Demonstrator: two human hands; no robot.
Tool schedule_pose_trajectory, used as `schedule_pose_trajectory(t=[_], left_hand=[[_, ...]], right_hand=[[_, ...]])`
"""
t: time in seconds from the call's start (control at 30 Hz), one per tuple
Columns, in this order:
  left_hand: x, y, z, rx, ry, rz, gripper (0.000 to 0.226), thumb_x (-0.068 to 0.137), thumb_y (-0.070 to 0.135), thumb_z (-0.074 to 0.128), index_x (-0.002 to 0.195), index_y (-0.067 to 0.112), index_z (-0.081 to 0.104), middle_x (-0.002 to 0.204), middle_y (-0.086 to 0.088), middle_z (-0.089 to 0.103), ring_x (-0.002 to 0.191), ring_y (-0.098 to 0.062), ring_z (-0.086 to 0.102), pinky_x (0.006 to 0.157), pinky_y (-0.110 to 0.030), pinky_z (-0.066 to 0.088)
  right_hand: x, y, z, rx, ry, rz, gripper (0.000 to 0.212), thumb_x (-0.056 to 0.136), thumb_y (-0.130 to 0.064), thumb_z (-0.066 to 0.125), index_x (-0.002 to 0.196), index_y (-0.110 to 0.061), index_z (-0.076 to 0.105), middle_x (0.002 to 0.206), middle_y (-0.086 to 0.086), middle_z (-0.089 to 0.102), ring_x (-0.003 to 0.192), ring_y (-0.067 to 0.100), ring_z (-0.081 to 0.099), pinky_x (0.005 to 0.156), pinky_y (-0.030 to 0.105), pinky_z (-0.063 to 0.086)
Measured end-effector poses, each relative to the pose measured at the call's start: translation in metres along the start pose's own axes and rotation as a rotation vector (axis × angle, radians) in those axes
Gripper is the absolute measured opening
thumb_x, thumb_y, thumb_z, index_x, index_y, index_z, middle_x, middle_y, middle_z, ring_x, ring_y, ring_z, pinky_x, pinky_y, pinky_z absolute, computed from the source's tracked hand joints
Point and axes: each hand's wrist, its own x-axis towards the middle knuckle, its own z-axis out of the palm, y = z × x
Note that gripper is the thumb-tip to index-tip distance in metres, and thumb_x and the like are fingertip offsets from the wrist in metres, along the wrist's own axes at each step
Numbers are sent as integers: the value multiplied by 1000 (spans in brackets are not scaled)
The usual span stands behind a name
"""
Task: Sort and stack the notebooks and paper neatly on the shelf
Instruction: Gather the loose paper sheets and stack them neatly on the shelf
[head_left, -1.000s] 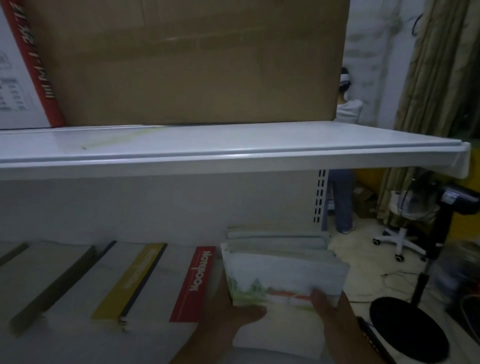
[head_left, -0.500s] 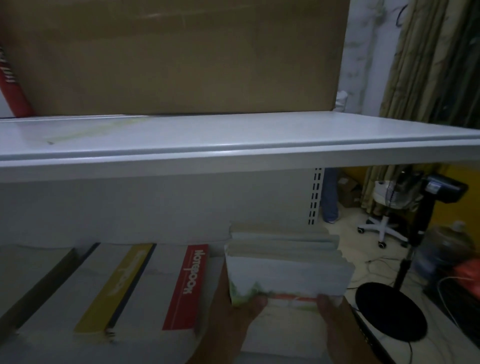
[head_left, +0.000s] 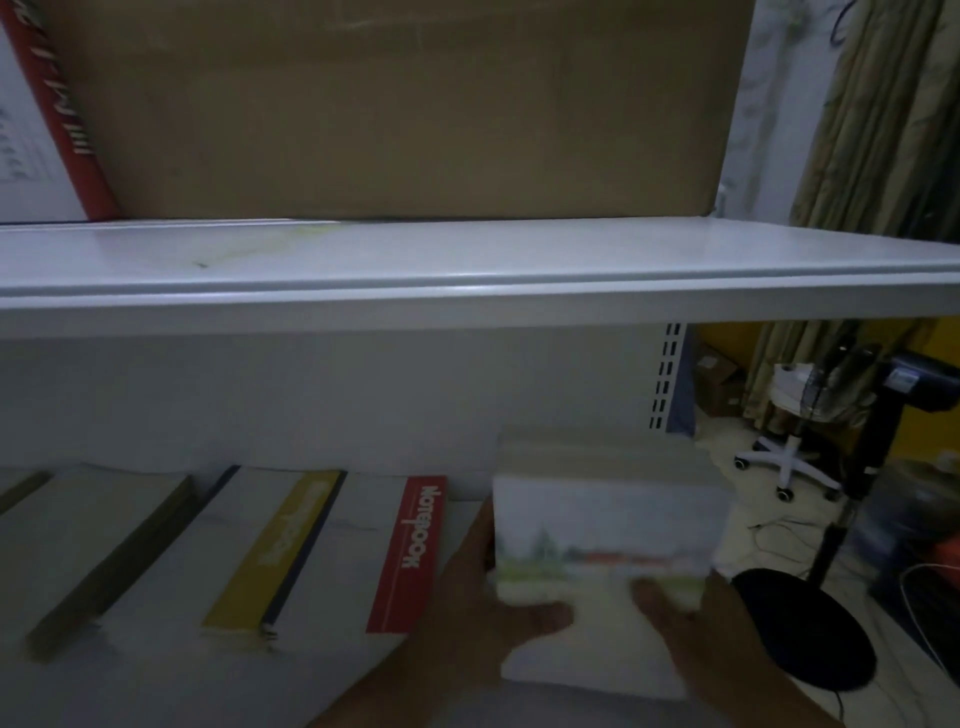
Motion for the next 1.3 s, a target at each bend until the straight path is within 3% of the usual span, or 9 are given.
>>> schedule_pose_trajectory(t=[0.13, 0.33, 0.47, 0.63, 0.73, 0.83, 1.07, 1.13, 1.3], left_hand=[[27, 13, -10, 6, 65, -191, 36, 69, 8, 83, 101, 14, 69, 89, -1, 76, 79, -14, 73, 68, -29, 58], [40, 4, -14, -98, 117, -544, 38, 74, 30, 79, 104, 7, 71, 92, -11, 75, 80, -26, 71, 68, -30, 56], [38, -10, -19, -79, 64, -346, 36, 78, 25, 73, 111, 12, 65, 95, -5, 73, 75, -15, 71, 55, -21, 54], [13, -51, -37, 250, -238, -59, 111, 53, 14, 85, 145, 29, 25, 135, 19, 52, 126, -5, 50, 94, -30, 50], [7, -56, -35, 481, -150, 11, 116, 64, 2, 73, 136, 48, -6, 130, 39, 26, 129, 6, 37, 103, -14, 37], [7, -60, -31, 474, -54, 46, 106, 67, -7, 62, 137, 51, 7, 123, 40, 37, 115, 12, 46, 86, 4, 35], [11, -74, -28, 519, 17, 33, 113, 59, -16, 65, 137, 49, 15, 112, 52, 46, 106, 33, 38, 82, 8, 31], [12, -74, -27, 525, 39, 28, 113, 61, -13, 67, 135, 54, 16, 114, 45, 48, 104, 31, 43, 80, 4, 36], [13, -74, -21, 596, 58, -17, 115, 67, -2, 73, 139, 51, 1, 116, 33, 52, 104, 9, 54, 77, 1, 40]], right_hand=[[38, -48, 15, -39, -105, 279, 49, 75, -61, 57, 84, -13, 66, 83, 6, 68, 80, 25, 64, 68, 29, 48], [69, -45, 29, 36, -163, 538, 52, 76, -52, 68, 97, -4, 67, 84, 15, 69, 78, 29, 67, 62, 32, 53], [80, -37, 31, 91, -143, 638, 54, 77, -50, 69, 102, -2, 68, 100, 23, 70, 94, 38, 67, 89, 51, 52], [86, -36, 35, 88, -132, 653, 52, 84, -49, 60, 106, -2, 66, 113, 23, 65, 107, 36, 61, 99, 49, 46], [81, -33, 30, 235, -115, 639, 56, 86, -46, 57, 121, -3, 60, 120, 20, 62, 109, 35, 60, 95, 50, 47], [71, -28, 22, 384, -124, 666, 59, 87, -44, 57, 129, -3, 52, 124, 20, 60, 110, 37, 59, 84, 49, 49], [47, 0, 23, 501, -63, 563, 42, 82, -35, 60, 118, -12, 62, 112, 5, 70, 106, 26, 62, 96, 43, 46], [43, 5, 24, 555, -60, 560, 35, 78, -36, 61, 105, -15, 67, 97, 4, 74, 99, 26, 64, 90, 41, 49], [42, 8, 15, 572, -192, 461, 49, 94, -46, 34, 124, -16, 57, 118, 14, 65, 104, 26, 61, 80, 33, 54]])
